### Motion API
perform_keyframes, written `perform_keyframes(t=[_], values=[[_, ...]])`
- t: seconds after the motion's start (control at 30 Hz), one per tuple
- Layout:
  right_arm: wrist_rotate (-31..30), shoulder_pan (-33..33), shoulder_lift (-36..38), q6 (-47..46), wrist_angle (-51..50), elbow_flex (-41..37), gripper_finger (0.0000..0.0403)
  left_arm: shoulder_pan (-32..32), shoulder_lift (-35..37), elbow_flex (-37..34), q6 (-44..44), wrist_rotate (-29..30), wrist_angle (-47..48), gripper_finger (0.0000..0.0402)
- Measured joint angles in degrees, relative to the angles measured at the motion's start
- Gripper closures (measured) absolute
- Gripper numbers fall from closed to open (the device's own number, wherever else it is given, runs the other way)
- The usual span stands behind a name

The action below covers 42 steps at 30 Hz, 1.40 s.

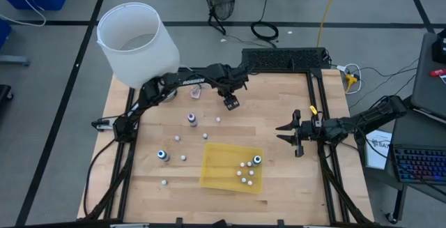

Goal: Pick & Place food coloring
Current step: Put the large green food coloring bottle into the yellow container

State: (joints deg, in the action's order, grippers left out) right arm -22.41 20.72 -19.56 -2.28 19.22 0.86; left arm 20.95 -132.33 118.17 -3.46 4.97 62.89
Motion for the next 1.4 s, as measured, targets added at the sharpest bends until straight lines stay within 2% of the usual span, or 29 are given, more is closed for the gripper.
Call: perform_keyframes(t=[0.23,0.63,0.77,0.9,0.97,1.17,1.4], values=[[0.00,-0.01,0.00,0.00,-0.01,-0.02,0.0288,0.00,0.15,0.00,-0.02,0.09,0.00,0.0143],[0.00,0.00,0.00,0.00,-0.02,0.00,0.0288,0.02,0.15,0.00,0.05,1.11,-0.15,0.0180],[0.00,0.01,0.00,0.00,-0.02,-0.02,0.0289,0.02,0.15,0.00,1.42,1.12,-0.89,0.0204],[0.01,0.01,0.00,0.00,-0.02,0.00,0.0288,-0.23,0.15,0.00,3.77,1.25,-3.14,0.0252],[0.00,0.00,-0.01,0.00,-0.01,0.00,0.0289,-0.60,0.15,0.44,4.26,2.41,-3.33,0.0255],[0.00,0.01,0.01,0.00,-0.02,0.00,0.0289,-3.57,2.59,5.01,4.90,10.67,4.16,0.0255],[0.01,0.00,-0.01,0.00,-0.04,-0.01,0.0289,-12.53,8.11,14.87,-0.66,11.38,16.54,0.0255]])
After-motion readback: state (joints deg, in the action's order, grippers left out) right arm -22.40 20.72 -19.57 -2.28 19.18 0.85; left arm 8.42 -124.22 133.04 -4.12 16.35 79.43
